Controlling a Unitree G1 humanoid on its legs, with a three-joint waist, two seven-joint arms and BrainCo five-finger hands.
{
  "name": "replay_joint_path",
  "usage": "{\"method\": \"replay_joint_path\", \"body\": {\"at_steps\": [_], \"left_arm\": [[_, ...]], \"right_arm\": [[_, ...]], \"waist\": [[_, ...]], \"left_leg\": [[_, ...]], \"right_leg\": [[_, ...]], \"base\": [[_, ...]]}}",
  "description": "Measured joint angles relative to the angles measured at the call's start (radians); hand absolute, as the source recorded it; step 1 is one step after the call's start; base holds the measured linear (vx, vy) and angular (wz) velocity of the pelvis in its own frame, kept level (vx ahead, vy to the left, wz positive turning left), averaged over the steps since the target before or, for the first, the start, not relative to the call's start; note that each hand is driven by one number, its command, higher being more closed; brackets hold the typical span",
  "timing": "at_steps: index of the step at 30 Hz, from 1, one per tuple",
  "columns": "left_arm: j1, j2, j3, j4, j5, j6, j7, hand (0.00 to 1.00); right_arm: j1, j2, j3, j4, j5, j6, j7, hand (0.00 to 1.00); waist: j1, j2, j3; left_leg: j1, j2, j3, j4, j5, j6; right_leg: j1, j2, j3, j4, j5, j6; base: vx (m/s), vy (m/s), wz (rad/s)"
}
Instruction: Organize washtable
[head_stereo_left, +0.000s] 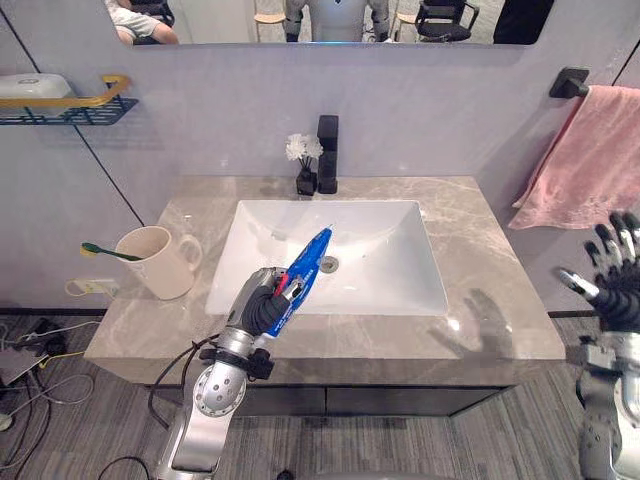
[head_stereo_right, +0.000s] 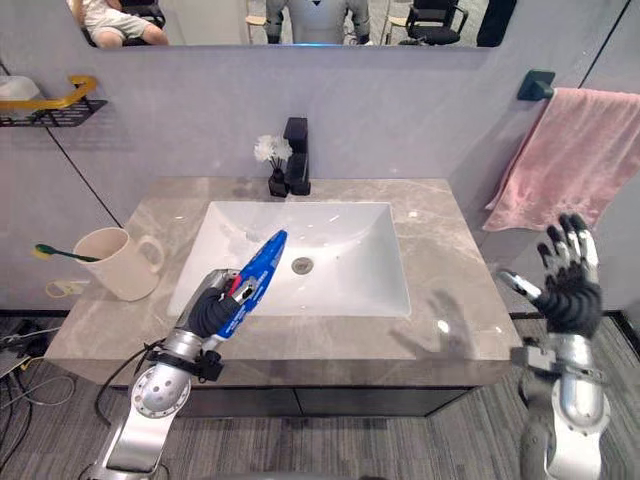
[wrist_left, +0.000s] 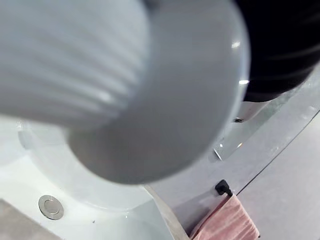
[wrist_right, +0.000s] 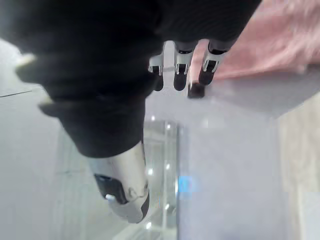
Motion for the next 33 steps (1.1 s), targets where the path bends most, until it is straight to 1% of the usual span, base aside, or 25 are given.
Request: {"method": "replay_joint_path", "body": {"at_steps": [2,4,7,8,12,14,18,20,21,22,24,26,29,33], "left_arm": [[-0.001,0.0,-0.014,-0.016,-0.008,-0.006,0.001,1.0],[-0.003,0.0,-0.03,-0.022,-0.013,-0.015,0.005,1.0],[-0.006,-0.001,-0.059,-0.022,-0.013,-0.016,0.011,1.0],[-0.008,0.0,-0.067,-0.022,-0.013,-0.017,0.018,1.0],[-0.03,-0.001,-0.091,-0.022,-0.013,-0.017,0.031,1.0],[-0.056,-0.014,-0.105,-0.022,-0.013,-0.018,0.045,1.0],[-0.078,-0.021,-0.14,-0.022,-0.013,-0.019,0.049,1.0],[-0.089,-0.027,-0.159,-0.021,-0.013,-0.018,0.05,1.0],[-0.09,-0.035,-0.175,-0.021,-0.013,-0.019,0.055,1.0],[-0.09,-0.037,-0.177,-0.021,-0.013,-0.019,0.056,1.0],[-0.101,-0.038,-0.205,-0.018,-0.012,-0.018,0.064,1.0],[-0.12,-0.039,-0.22,-0.01,-0.012,-0.018,0.065,1.0],[-0.132,-0.039,-0.24,0.002,-0.013,-0.019,0.069,1.0],[-0.131,-0.037,-0.242,0.016,-0.013,-0.018,0.086,1.0]], "right_arm": [[-0.03,0.0,0.069,0.0,0.018,0.0,0.01,0.0],[-0.058,0.0,0.155,0.0,0.028,0.002,0.018,0.0],[-0.07,0.004,0.24,0.001,0.043,0.004,0.033,0.0],[-0.07,0.01,0.278,0.001,0.056,0.006,0.034,0.0],[-0.107,0.051,0.357,0.025,0.075,0.014,0.034,0.0],[-0.121,0.071,0.403,0.058,0.088,0.021,0.034,0.0],[-0.129,0.107,0.466,0.101,0.114,0.033,0.034,0.0],[-0.131,0.125,0.491,0.121,0.143,0.041,0.035,0.0],[-0.139,0.135,0.523,0.147,0.183,0.044,0.035,0.0],[-0.14,0.137,0.528,0.151,0.19,0.043,0.035,0.0],[-0.146,0.156,0.555,0.169,0.249,0.044,0.035,0.0],[-0.15,0.166,0.575,0.173,0.281,0.043,0.035,0.0],[-0.175,0.179,0.611,0.213,0.312,0.043,0.038,0.0],[-0.182,0.198,0.628,0.24,0.347,0.043,0.038,0.0]], "waist": [[0.004,0.006,-0.004],[0.016,0.013,-0.009],[0.027,0.017,-0.011],[0.027,0.016,-0.011],[0.027,0.017,-0.011],[0.029,0.016,-0.011],[0.031,0.015,-0.012],[0.03,0.013,-0.013],[0.034,0.013,-0.013],[0.036,0.013,-0.013],[0.044,0.013,-0.013],[0.052,0.012,-0.013],[0.052,0.007,-0.015],[0.055,-0.001,-0.017]], "left_leg": [[-0.01,-0.002,-0.008,0.008,0.0,0.0],[-0.013,-0.007,-0.022,0.01,0.001,0.001],[-0.014,-0.011,-0.034,0.016,0.001,0.001],[-0.014,-0.014,-0.044,0.02,0.001,0.001],[-0.022,-0.017,-0.056,0.024,0.003,0.003],[-0.024,-0.022,-0.06,0.023,0.007,0.006],[-0.025,-0.026,-0.077,0.006,0.022,0.008],[-0.025,-0.026,-0.083,-0.008,0.032,0.006],[-0.025,-0.026,-0.085,-0.01,0.033,0.006],[-0.025,-0.026,-0.086,-0.01,0.034,0.005],[-0.025,-0.026,-0.094,-0.011,0.038,0.005],[-0.025,-0.026,-0.097,-0.014,0.042,0.005],[-0.017,-0.027,-0.109,-0.044,0.063,0.005],[-0.008,-0.026,-0.109,-0.068,0.076,0.006]], "right_leg": [[0.0,-0.001,-0.011,0.0,0.0,0.0],[0.003,-0.004,-0.02,0.002,0.0,0.0],[0.011,-0.008,-0.034,0.002,0.0,0.0],[0.018,-0.009,-0.043,0.001,0.0,0.001],[0.02,-0.012,-0.059,0.002,-0.001,0.001],[0.021,-0.015,-0.065,0.003,-0.001,0.001],[0.019,-0.018,-0.078,0.003,-0.001,0.001],[0.019,-0.017,-0.09,0.002,-0.001,0.001],[0.019,-0.016,-0.092,0.001,-0.001,0.001],[0.019,-0.016,-0.093,0.001,-0.001,0.001],[0.021,-0.017,-0.096,0.001,-0.001,0.001],[0.022,-0.017,-0.1,0.001,-0.001,0.001],[0.022,-0.017,-0.114,0.001,-0.001,0.001],[0.022,-0.016,-0.118,0.001,-0.001,0.0]], "base": [[-0.03,-0.014,0.18],[-0.03,-0.006,0.15],[-0.03,-0.002,0.14],[-0.03,-0.009,0.17],[-0.04,-0.009,0.13],[-0.04,0.001,0.1],[-0.02,-0.007,0.1],[-0.01,-0.022,0.14],[0.0,-0.017,0.06],[0.0,0.0,0.0],[0.0,-0.012,0.04],[-0.01,-0.008,0.07],[-0.03,-0.016,0.13],[-0.04,-0.008,0.05]]}}
